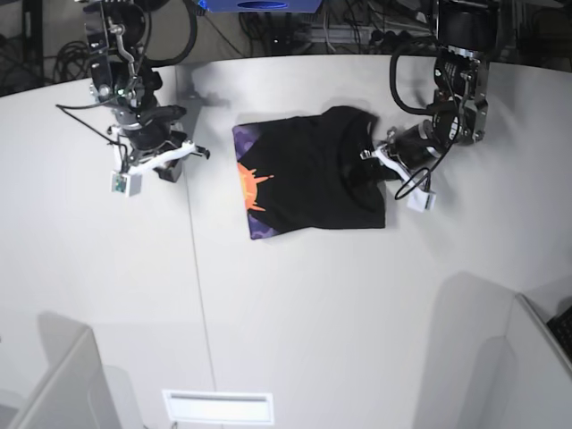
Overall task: Fold the T-shirt properly
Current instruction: 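Release the bundle and lift the right gripper away, then grasp the bundle's edge with the left gripper and drag it away from the robot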
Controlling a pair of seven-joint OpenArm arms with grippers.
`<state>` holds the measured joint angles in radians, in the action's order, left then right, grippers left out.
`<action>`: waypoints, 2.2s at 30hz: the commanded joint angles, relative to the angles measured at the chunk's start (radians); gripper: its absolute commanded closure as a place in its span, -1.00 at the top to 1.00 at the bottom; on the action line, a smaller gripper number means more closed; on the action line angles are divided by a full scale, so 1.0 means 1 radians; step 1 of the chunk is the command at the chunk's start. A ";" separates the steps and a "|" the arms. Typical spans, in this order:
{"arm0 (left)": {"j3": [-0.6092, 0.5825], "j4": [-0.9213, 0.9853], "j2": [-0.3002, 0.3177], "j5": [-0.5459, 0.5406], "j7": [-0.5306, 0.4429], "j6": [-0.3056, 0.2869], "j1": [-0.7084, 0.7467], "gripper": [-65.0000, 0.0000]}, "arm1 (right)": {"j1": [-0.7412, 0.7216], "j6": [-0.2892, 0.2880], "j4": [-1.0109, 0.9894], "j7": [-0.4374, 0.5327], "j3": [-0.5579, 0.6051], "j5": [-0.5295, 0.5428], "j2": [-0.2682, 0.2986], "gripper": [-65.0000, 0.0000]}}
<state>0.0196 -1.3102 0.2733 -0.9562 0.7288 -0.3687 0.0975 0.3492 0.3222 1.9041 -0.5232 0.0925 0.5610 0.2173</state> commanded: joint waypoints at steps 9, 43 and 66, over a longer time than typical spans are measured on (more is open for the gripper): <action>-0.054 -0.032 0.037 0.319 0.156 0.049 -0.068 -1.00 | 0.078 -0.033 0.065 0.024 -0.106 -0.005 -0.029 -1.00; -0.946 -0.065 0.090 0.765 -0.015 -0.258 -0.554 -1.00 | 0.242 -0.085 0.059 0.111 -0.360 -0.011 -0.206 -1.00; -0.952 0.013 -0.107 0.926 -0.022 -0.329 -0.568 -1.00 | 0.241 -0.085 0.056 0.111 -0.360 -0.012 -0.207 -1.00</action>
<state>-0.9295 -1.2984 0.1703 -0.0364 0.6853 -0.6857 -0.4614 0.5880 0.2455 1.9453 -0.4335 -0.2626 0.5503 0.0025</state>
